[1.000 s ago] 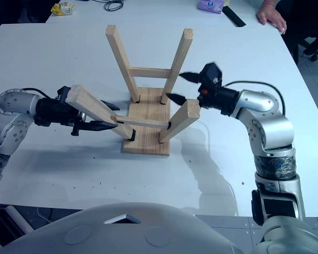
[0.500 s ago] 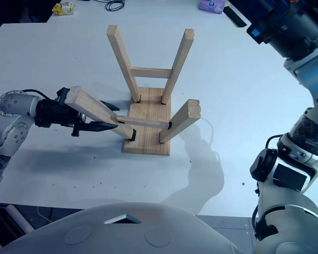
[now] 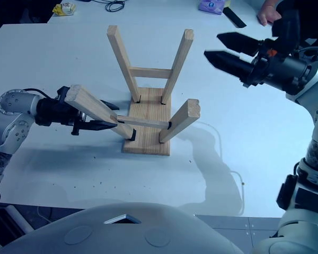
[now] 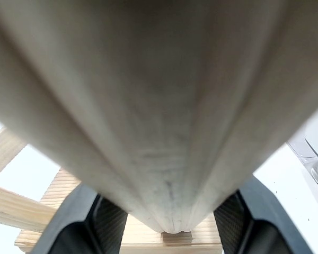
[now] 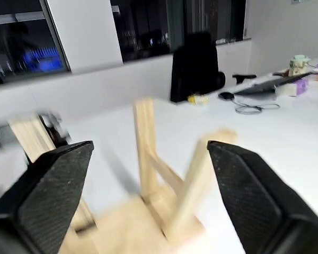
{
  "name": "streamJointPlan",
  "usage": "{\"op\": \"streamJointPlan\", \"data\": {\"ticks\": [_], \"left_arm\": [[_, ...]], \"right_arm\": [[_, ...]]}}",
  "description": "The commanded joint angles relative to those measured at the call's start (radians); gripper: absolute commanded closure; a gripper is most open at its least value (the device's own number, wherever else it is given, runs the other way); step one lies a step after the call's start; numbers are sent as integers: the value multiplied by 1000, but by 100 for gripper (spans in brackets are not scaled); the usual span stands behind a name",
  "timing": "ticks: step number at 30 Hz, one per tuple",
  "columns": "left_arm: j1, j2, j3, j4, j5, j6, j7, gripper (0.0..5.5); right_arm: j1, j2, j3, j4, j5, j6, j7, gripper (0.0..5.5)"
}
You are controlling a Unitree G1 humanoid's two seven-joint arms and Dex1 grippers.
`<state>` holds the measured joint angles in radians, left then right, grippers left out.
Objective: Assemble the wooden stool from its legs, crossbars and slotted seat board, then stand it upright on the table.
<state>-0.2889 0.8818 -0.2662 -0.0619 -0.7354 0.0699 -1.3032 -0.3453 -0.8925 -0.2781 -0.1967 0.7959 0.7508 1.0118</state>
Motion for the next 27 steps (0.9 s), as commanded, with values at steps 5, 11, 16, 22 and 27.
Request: {"op": "streamJointPlan", "data": {"ticks": [5,11,16,22,27], "left_arm": [[214,50,-144,155,319,54,94,346],[186,29,-159,253,368,11,122,346],[122,-6,-186,372,418,-24,150,346],[85,-5,-203,410,416,-39,155,346],[89,-30,-197,406,340,9,158,346]], "right_arm": [[104,-165,276,-64,-425,-328,127,155],[43,-189,288,15,-509,-465,200,155],[25,-90,402,41,-615,-489,137,155],[40,53,378,-63,-583,-341,-44,155],[-118,358,276,-61,-572,-85,-456,155]]}}
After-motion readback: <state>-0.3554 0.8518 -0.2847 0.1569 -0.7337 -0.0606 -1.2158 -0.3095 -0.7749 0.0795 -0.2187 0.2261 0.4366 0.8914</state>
